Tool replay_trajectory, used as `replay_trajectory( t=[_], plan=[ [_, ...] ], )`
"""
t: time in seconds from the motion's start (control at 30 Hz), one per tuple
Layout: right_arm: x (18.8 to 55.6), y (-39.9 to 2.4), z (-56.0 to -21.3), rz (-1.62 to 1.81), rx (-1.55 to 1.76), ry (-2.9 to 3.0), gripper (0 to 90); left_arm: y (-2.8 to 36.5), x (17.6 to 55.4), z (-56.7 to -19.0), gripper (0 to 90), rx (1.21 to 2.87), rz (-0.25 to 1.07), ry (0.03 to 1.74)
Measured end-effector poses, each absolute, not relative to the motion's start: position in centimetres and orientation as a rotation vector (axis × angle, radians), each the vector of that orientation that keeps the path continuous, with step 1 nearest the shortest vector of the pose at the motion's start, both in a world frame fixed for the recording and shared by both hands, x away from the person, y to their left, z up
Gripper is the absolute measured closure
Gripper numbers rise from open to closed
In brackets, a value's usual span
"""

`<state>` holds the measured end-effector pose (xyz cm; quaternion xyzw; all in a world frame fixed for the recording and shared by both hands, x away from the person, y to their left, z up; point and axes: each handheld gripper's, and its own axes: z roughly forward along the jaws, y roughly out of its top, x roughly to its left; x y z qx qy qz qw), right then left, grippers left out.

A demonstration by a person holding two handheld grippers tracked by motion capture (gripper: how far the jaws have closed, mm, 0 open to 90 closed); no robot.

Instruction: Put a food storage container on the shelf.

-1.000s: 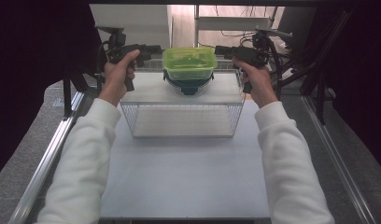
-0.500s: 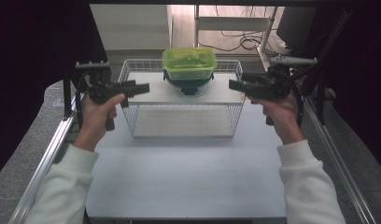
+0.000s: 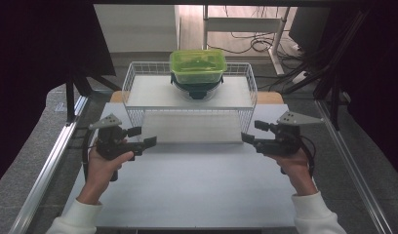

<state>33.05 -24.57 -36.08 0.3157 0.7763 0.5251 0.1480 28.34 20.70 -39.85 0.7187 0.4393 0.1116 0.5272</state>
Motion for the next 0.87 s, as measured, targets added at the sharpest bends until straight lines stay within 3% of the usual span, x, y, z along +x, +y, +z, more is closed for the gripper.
replay_trajectory(
  t=[0.5,0.87],
  plan=[
    [31.7,-24.7,-45.6,1.327,1.052,2.377,28.7,19.6,27.0,-47.4,21.8,1.836,0.242,1.115],
    [31.7,-24.8,-46.0,1.323,1.045,2.348,27.6,19.8,27.0,-48.5,21.9,1.839,0.258,1.142]
  ],
)
